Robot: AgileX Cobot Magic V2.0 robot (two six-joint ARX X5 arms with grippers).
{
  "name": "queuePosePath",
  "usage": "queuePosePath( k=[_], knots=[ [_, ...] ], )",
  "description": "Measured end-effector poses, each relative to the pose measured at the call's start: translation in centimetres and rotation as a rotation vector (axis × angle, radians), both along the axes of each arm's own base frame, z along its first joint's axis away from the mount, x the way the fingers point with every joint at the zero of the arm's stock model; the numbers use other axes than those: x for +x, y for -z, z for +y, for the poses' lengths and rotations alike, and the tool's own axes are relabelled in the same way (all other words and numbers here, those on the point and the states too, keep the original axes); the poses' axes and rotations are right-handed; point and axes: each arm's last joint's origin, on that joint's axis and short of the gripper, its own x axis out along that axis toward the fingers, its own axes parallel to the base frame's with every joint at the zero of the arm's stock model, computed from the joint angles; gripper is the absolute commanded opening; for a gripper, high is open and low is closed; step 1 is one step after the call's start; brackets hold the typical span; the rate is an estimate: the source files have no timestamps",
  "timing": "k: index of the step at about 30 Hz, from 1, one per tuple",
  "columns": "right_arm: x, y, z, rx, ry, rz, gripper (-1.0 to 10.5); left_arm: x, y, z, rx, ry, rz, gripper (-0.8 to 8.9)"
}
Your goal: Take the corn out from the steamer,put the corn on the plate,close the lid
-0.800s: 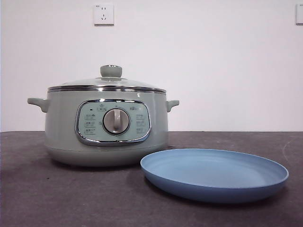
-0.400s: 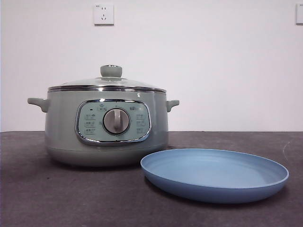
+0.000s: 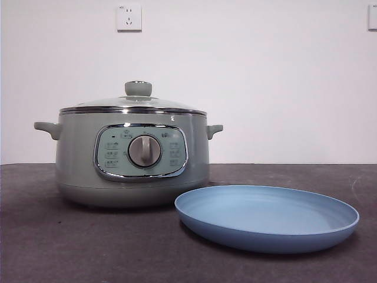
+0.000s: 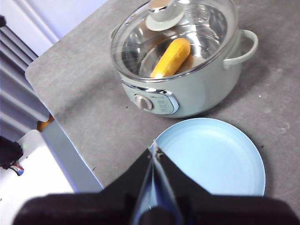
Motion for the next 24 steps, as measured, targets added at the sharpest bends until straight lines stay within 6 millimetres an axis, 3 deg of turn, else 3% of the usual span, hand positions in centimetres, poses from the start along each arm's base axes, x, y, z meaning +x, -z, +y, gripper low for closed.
queuePosePath(
  k=[3,4,6,16,24],
  knots=[
    [0.0,0.0,0.0,0.0,0.001,-0.001,4.5,0.0,0.0,0.0,-0.008,-0.004,0.008,5.85],
    [0.0,0.0,0.0,0.001,0.002,0.001,5.5,0.0,0.0,0.0,-0.008,-0.004,0.008,6.28],
    [0.0,0.0,0.0,0.004,0.006,0.006,6.4,0.0,0.0,0.0,-0.008,-0.003,0.008,6.27],
    [0.0,0.0,0.0,0.014,0.016,0.022,6.3,1.2,-1.5,-0.1,-0.019,0.022,-0.08,6.27],
    [0.0,0.0,0.0,0.016,0.018,0.026,6.3,6.4,-3.1,-1.4,0.033,0.078,-0.092,6.27]
  ],
)
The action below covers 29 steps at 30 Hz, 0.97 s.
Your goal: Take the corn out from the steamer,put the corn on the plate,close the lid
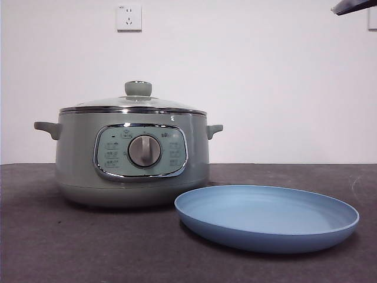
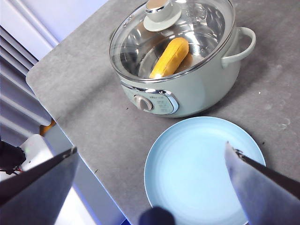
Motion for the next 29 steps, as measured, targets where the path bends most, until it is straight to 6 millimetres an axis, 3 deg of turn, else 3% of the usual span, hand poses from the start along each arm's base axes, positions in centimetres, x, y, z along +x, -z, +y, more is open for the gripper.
queuePosePath(
  k=[8,18,29],
  knots=[
    [0.0,0.0,0.0,0.0,0.0,0.0,6.3,6.1,-0.5,-3.2,0.077,0.015,-0.104,6.27],
    [0.0,0.0,0.0,0.006,0.006,0.009,6.3,11.6,3.8,-7.6,0.229,0.006,-0.16,6.27],
    [0.0,0.0,0.0,0.01,0.011,0.016,6.3,15.1,8.8,-9.1,0.303,0.006,-0.077,6.27]
  ],
)
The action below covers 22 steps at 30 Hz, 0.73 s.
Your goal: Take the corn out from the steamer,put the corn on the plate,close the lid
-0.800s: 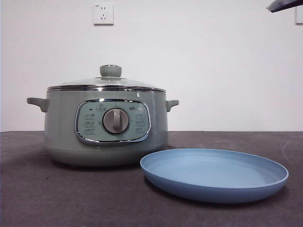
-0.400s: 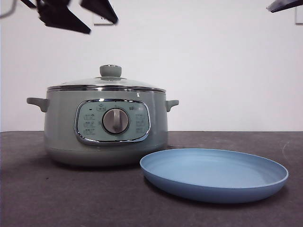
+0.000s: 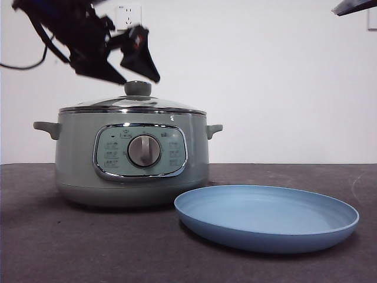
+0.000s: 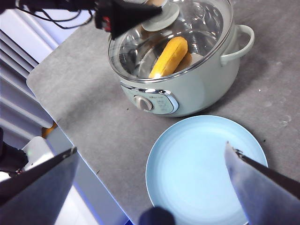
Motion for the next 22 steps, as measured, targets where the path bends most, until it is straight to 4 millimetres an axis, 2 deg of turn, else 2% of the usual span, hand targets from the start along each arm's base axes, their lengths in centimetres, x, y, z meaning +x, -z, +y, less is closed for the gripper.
queuePosePath(
  k=[6,8,12,13,14,22],
  knots=[
    [0.0,0.0,0.0,0.0,0.0,0.0,6.3,0.7,1.5,-0.3,0.016,0.001,0.045,6.07],
    [0.0,0.0,0.0,0.0,0.0,0.0,6.3,0.6,1.5,-0.4,0.017,0.002,0.045,4.78],
    [0.0,0.0,0.0,0.0,0.0,0.0,6.3,0.6,1.5,-0.4,0.017,0.005,0.045,0.78],
    [0.0,0.0,0.0,0.0,0.0,0.0,6.3,0.6,1.5,-0.4,0.016,0.006,0.047,0.06],
    [0.0,0.0,0.0,0.0,0.0,0.0,6.3,0.6,1.5,-0.4,0.017,0.006,0.049,-0.18],
    [0.0,0.0,0.0,0.0,0.001,0.0,6.3,0.5,1.4,-0.6,0.0,0.01,0.054,-0.08]
  ],
)
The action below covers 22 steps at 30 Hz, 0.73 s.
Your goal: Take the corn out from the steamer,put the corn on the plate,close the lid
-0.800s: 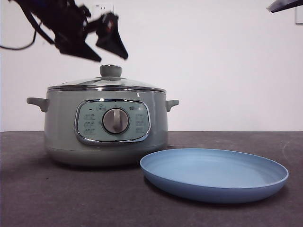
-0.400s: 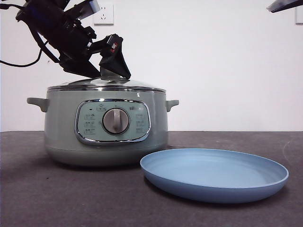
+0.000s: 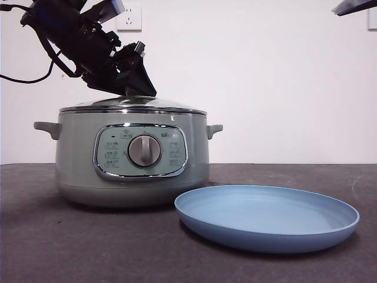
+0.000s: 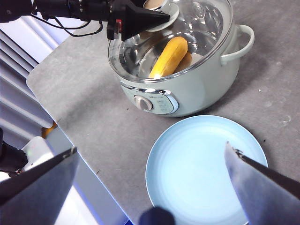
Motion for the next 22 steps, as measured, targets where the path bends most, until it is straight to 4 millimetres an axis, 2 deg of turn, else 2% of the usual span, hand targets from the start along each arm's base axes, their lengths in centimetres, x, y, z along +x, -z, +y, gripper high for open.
queuePosePath(
  k=[7,13,18,22],
  knots=[
    [0.0,0.0,0.0,0.0,0.0,0.0,6.3,-0.1,-0.1,0.0,-0.01,0.005,0.004,-0.08],
    [0.0,0.0,0.0,-0.014,0.016,-0.003,6.3,-0.8,-1.0,0.3,-0.008,0.002,0.001,-0.08],
    [0.1,-0.1,0.0,-0.014,0.019,-0.017,6.3,-1.9,-3.6,0.7,-0.018,0.004,-0.017,-0.08],
    [0.3,-0.3,0.0,-0.008,0.028,-0.043,6.3,-2.7,-7.0,1.0,-0.044,0.004,-0.084,-0.08]
  ],
)
